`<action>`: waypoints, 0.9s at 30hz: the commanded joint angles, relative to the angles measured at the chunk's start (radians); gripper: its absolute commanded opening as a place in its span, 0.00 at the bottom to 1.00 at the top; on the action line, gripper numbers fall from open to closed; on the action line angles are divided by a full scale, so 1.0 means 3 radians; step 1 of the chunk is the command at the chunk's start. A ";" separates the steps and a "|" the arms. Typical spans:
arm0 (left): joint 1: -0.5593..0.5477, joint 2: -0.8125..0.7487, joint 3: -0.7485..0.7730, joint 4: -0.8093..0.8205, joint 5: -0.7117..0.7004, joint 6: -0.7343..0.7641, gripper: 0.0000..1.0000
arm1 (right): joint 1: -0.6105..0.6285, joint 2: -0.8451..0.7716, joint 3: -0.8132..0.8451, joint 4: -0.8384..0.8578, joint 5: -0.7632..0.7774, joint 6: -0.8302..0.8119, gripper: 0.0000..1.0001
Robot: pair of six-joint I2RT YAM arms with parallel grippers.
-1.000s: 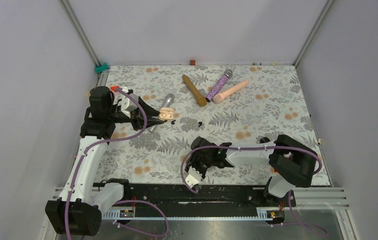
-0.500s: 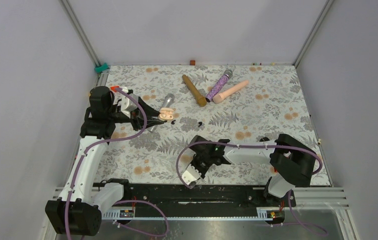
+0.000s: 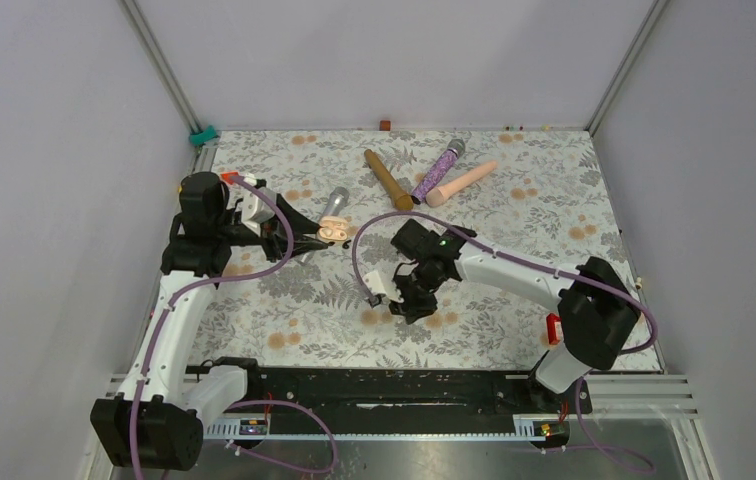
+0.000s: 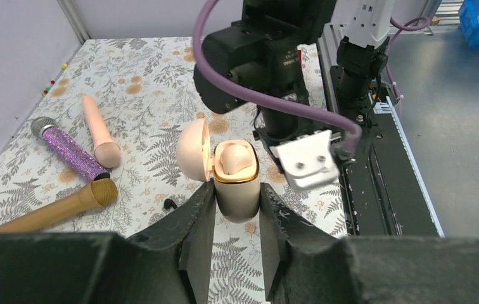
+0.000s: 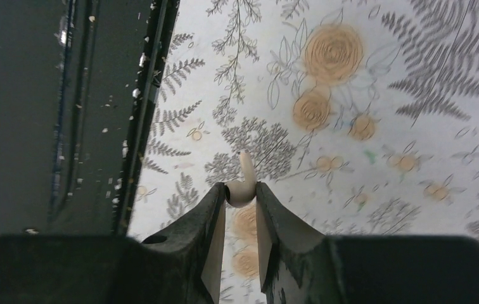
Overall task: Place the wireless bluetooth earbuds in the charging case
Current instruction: Adjust the earbud at the center of the board.
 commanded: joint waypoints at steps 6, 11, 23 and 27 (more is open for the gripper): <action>-0.0039 0.0037 -0.0010 0.0108 0.0163 0.0027 0.00 | -0.0472 0.0449 0.0259 -0.0473 0.0015 0.1134 0.17; -0.0095 0.0053 -0.0017 0.0112 0.0114 0.0031 0.00 | -0.0706 0.1017 0.0645 -0.0624 0.0162 0.1516 0.15; -0.0139 0.0092 -0.0022 0.0113 0.0070 0.0052 0.00 | -0.0751 0.0928 0.0768 -0.0404 0.0643 0.1729 0.40; -0.0149 0.0088 -0.0022 0.0114 0.0063 0.0053 0.00 | -0.0816 0.0877 0.0695 -0.0226 0.0888 0.1834 0.47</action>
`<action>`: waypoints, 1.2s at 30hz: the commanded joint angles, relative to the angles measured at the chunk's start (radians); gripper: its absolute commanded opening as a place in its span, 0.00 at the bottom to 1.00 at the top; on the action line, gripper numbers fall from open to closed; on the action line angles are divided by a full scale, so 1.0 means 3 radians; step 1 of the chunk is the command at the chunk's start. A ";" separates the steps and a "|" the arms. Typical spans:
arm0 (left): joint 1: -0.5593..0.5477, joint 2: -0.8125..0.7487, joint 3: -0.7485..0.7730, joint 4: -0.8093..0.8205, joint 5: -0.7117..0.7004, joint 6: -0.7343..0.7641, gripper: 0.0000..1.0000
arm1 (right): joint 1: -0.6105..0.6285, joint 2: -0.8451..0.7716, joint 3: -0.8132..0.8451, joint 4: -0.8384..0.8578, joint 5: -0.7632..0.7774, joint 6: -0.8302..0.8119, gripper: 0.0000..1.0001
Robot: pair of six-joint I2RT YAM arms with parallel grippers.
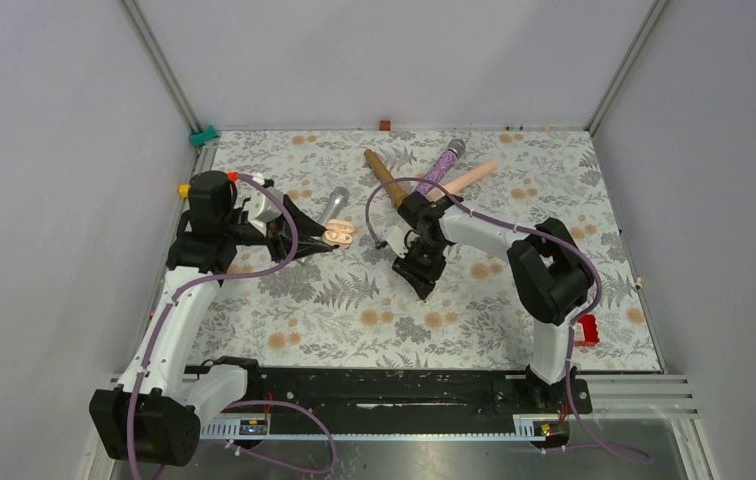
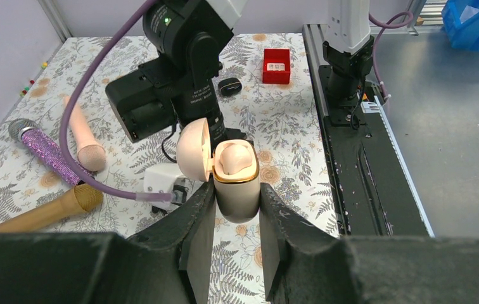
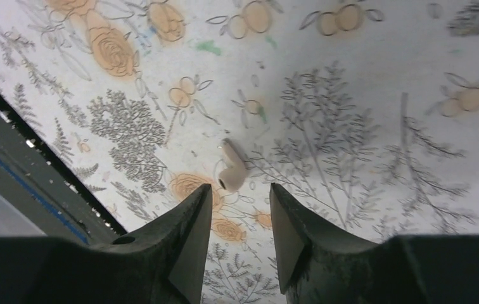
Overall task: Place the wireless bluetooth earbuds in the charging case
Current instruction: Adjust the earbud at the center of the board.
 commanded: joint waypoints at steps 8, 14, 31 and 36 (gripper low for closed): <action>-0.0022 -0.0032 -0.0020 0.0116 0.0052 0.0046 0.00 | -0.0166 -0.0533 -0.0308 0.0379 0.0194 0.0344 0.48; -0.0028 -0.0006 -0.0018 0.0113 0.0048 0.0049 0.00 | -0.0170 -0.0817 -0.0829 0.0916 -0.0114 0.0647 0.49; -0.0028 -0.0016 -0.0013 0.0110 -0.0019 0.0056 0.00 | -0.0167 -0.0536 -0.0712 0.0793 -0.0088 0.1222 0.50; -0.0027 -0.0004 -0.0006 0.0113 -0.0032 0.0063 0.00 | -0.0168 -0.0416 -0.0659 0.0666 -0.0026 0.1151 0.49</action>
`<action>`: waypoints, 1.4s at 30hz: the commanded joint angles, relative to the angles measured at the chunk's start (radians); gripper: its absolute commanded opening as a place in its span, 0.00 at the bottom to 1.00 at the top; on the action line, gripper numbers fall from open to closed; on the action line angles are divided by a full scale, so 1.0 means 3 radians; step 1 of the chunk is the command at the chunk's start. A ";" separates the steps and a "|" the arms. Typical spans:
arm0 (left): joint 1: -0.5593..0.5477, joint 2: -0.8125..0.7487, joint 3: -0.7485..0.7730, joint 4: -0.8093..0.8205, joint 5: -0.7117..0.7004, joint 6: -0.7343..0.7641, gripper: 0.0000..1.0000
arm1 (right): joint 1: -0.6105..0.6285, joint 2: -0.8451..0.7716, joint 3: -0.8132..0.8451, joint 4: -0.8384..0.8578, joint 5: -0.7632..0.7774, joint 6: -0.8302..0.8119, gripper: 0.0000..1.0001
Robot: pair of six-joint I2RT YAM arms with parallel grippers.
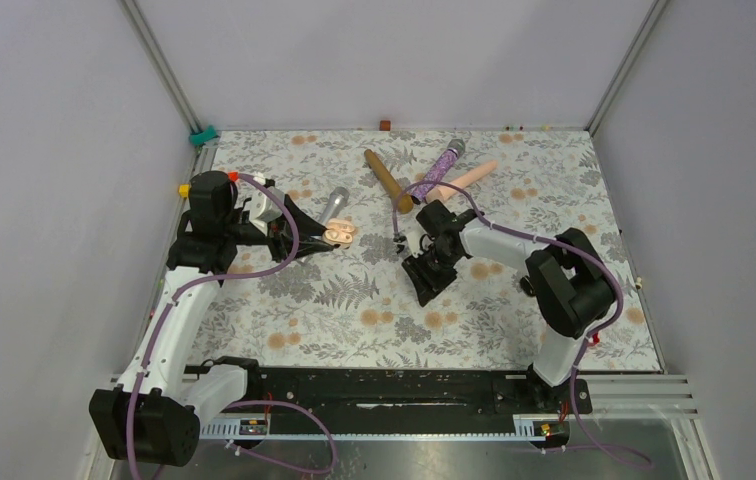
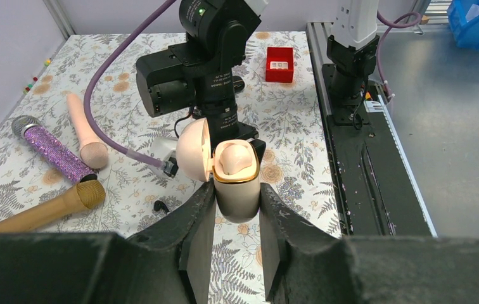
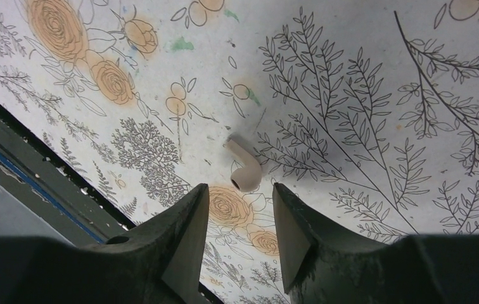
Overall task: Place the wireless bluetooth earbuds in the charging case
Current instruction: Adjust the earbud at the center of the board.
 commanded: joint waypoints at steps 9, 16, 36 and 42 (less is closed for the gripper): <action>-0.0013 -0.0034 -0.0007 0.0113 0.0009 0.0069 0.00 | 0.0023 0.0180 0.0190 -0.0214 0.0059 -0.0037 0.46; -0.0013 -0.0043 -0.0015 0.0117 -0.0005 0.0077 0.00 | 0.0046 0.0298 0.0259 -0.0215 0.0047 -0.0027 0.41; -0.0060 0.0007 -0.0022 0.0113 -0.0048 0.0081 0.00 | 0.0043 -0.0504 0.0205 0.0029 0.0688 -0.0492 0.23; -0.0081 -0.0002 -0.0004 0.0114 -0.0081 0.0075 0.00 | 0.0053 -0.0253 0.0518 -0.0309 0.0859 -0.1441 0.24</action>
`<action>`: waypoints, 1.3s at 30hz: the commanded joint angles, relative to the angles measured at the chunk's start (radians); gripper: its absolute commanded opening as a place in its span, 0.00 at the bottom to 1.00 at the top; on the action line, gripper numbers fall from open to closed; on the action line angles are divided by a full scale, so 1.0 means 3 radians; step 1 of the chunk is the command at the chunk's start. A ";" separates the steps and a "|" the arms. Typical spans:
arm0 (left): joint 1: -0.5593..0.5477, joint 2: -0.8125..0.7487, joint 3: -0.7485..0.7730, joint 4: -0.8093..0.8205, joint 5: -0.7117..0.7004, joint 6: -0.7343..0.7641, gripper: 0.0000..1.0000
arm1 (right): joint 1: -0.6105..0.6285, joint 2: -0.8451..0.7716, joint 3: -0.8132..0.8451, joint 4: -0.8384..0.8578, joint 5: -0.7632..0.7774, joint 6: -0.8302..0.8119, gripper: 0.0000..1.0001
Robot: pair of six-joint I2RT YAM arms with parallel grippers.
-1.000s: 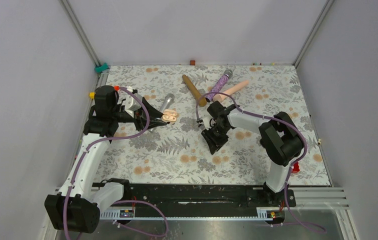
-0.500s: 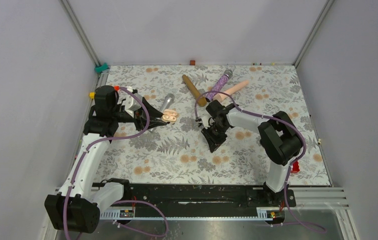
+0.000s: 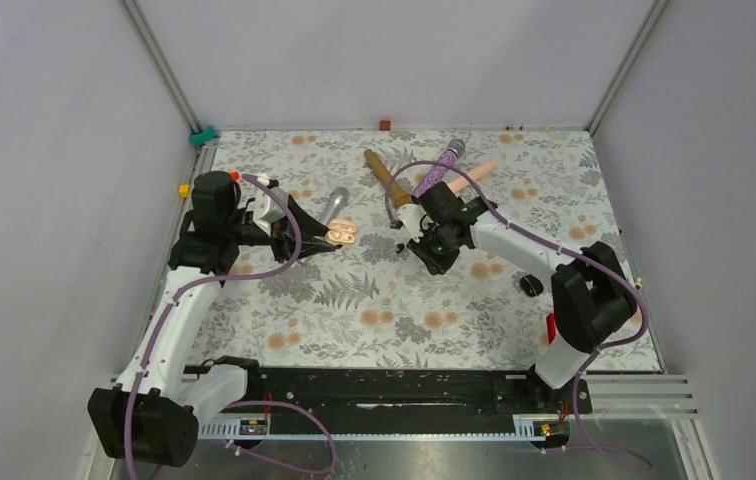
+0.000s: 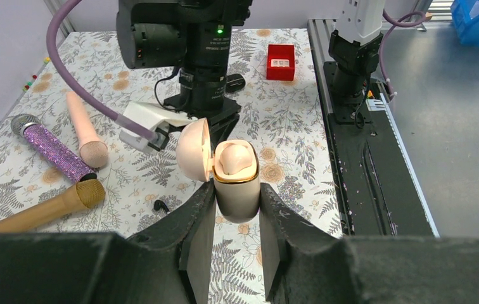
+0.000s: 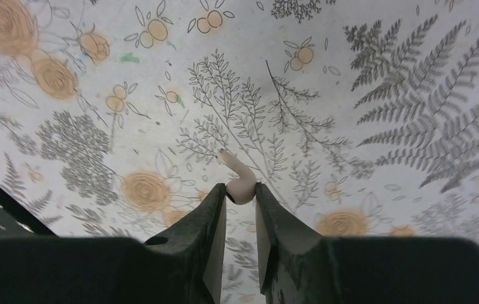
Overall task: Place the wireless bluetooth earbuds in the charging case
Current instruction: Adjust the earbud at the center of the board.
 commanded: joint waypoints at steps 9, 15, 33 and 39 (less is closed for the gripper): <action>-0.0017 -0.0029 -0.0004 0.0115 0.0014 0.0066 0.00 | 0.0573 0.0479 0.0533 -0.0680 -0.0178 -0.1964 0.27; -0.0016 -0.0072 -0.0023 0.0118 0.0005 0.0080 0.00 | 0.0926 0.0770 0.0690 -0.0679 -0.0185 -0.2035 0.29; -0.0014 -0.0131 -0.0040 0.0120 -0.0007 0.0103 0.00 | 0.1007 0.0904 0.0882 -0.0600 -0.0052 -0.1327 0.47; -0.0010 -0.0159 -0.0052 0.0122 -0.0003 0.0126 0.00 | 0.0647 0.0556 0.0696 -0.0473 -0.0450 -0.0433 0.49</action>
